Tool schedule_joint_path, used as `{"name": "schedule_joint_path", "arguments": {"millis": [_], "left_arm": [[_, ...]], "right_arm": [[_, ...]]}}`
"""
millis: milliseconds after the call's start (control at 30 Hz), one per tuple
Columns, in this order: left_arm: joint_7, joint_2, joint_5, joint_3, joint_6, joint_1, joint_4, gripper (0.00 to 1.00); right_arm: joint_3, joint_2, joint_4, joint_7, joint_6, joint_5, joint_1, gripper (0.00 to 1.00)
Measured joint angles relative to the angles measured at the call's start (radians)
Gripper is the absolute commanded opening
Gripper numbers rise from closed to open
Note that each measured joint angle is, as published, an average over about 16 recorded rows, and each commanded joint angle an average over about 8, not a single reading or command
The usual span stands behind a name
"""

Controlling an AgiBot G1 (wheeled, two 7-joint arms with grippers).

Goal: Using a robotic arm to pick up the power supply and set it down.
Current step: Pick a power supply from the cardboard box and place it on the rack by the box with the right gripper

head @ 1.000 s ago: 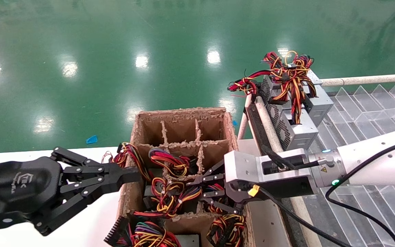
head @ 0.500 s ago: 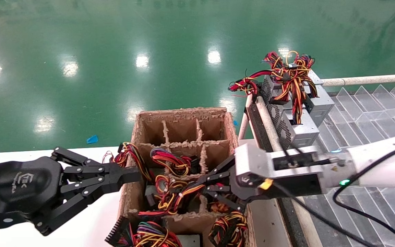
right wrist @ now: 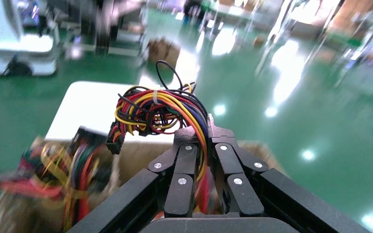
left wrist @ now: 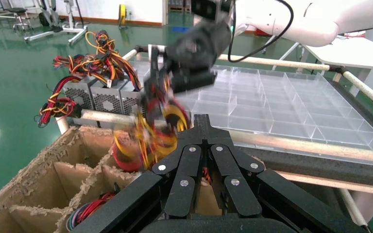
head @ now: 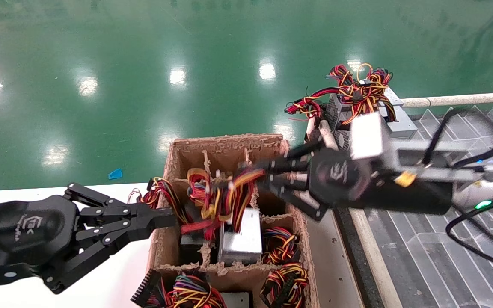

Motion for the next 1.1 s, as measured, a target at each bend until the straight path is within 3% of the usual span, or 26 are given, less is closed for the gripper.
{"name": "schedule_joint_path", "arguments": {"millis": [500,800,1100], "left_arm": [[0.000,0.000,0.000,0.000,0.000,0.000,0.000,0.00],[0.000,0.000,0.000,0.000,0.000,0.000,0.000,0.00],[0.000,0.000,0.000,0.000,0.000,0.000,0.000,0.00]], "right_arm": [[0.069,0.026,-0.015,-0.098,0.008,0.218,0.070,0.00],[0.081,0.076,-0.033,-0.125,0.031,0.211,0.195,0.00],[0.084,0.206,-0.038,-0.124,0.036,0.142,0.341,0.00]]}}
